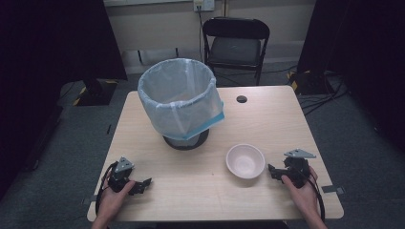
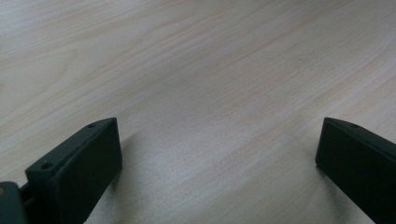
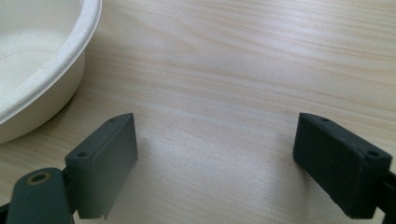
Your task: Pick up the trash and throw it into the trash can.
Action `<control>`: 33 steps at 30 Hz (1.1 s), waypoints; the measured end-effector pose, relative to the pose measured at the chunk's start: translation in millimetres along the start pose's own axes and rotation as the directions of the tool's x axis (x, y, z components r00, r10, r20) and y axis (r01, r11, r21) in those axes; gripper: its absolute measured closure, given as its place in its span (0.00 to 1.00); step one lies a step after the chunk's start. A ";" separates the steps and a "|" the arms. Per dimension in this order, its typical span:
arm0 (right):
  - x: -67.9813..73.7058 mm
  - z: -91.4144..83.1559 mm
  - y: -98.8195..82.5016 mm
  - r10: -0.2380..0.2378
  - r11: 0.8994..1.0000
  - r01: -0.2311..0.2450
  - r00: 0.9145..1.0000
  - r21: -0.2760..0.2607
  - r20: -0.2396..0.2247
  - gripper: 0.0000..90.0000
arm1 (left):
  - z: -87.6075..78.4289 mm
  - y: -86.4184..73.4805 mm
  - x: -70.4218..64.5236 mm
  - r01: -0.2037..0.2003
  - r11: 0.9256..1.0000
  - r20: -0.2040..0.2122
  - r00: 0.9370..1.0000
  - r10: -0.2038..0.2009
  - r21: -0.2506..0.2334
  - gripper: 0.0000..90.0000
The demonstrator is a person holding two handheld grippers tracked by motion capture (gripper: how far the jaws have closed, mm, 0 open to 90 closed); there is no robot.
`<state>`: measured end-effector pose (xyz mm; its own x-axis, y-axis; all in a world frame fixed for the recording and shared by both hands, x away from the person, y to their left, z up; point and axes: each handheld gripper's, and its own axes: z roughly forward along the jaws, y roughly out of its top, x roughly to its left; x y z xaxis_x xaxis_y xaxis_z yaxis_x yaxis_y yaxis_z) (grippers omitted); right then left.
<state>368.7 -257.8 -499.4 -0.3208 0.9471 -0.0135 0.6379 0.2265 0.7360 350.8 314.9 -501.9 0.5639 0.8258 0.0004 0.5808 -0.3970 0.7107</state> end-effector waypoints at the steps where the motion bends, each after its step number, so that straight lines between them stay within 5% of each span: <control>1: 0.0 0.0 0.0 0.000 1.000 0.000 1.000 0.000 0.000 0.14 | 0.0 0.0 0.0 0.000 1.000 0.000 1.000 0.000 0.000 0.00; 13: -1.8 -5.6 1.5 -0.013 1.000 0.013 1.000 0.014 -0.029 0.27 | 0.0 0.0 0.0 0.000 1.000 0.000 1.000 0.000 0.000 0.00; 19: -9.4 -15.5 10.5 0.015 1.000 -0.014 0.996 0.013 -0.091 0.35 | 0.0 0.0 0.0 0.000 1.000 -0.001 1.000 0.000 0.000 0.00; 27: -15.5 -30.0 20.9 0.000 0.998 -0.009 0.991 -0.067 -0.134 0.31 | 0.0 0.0 0.0 0.000 1.000 -0.001 1.000 0.000 0.000 0.00; 33: -9.9 -36.8 32.9 -0.031 0.992 0.008 0.983 -0.124 -0.183 0.40 | 0.0 0.0 0.0 0.001 1.000 0.000 1.000 -0.001 0.000 0.00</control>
<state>367.1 -268.1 -450.1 -0.4627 0.8822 0.0877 0.5434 0.2041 0.8143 350.7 314.9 -501.9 0.5634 0.8262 0.0003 0.5809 -0.3964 0.7109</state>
